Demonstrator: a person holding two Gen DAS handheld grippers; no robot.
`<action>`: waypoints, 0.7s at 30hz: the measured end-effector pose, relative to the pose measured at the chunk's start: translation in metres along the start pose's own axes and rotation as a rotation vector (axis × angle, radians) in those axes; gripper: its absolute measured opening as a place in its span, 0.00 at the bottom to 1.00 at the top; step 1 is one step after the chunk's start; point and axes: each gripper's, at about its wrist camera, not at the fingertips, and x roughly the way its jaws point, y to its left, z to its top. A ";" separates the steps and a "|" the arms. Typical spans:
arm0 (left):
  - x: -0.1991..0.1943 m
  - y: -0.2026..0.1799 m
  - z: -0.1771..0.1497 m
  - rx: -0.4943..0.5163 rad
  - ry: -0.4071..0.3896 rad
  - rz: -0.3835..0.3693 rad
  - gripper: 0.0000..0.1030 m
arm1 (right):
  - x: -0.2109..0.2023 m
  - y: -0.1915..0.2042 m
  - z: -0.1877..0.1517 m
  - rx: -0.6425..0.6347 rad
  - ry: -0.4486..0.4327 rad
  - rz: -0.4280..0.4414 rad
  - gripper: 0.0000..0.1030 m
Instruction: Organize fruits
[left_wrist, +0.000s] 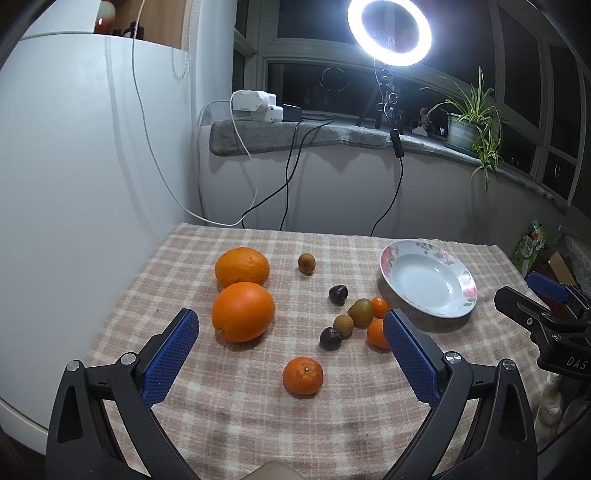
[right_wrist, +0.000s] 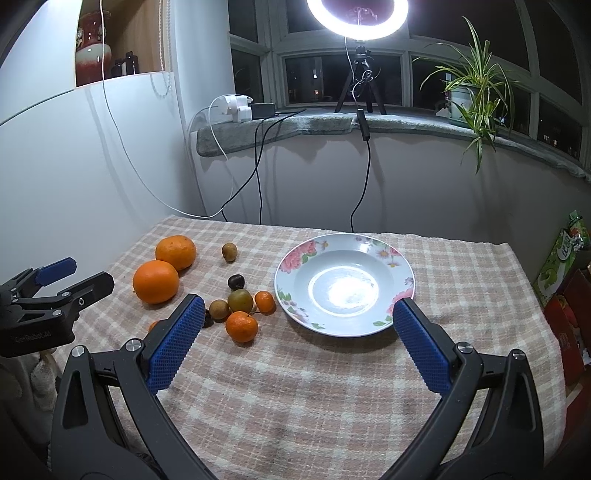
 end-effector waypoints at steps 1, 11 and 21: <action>0.000 0.000 0.000 0.000 0.000 -0.001 0.96 | 0.000 0.000 0.000 0.000 0.001 0.000 1.00; 0.005 0.005 -0.003 -0.012 0.013 -0.007 0.95 | 0.008 0.005 -0.002 0.003 0.030 0.018 1.00; 0.013 0.012 -0.008 -0.026 0.039 -0.018 0.89 | 0.021 0.009 -0.006 -0.001 0.067 0.049 1.00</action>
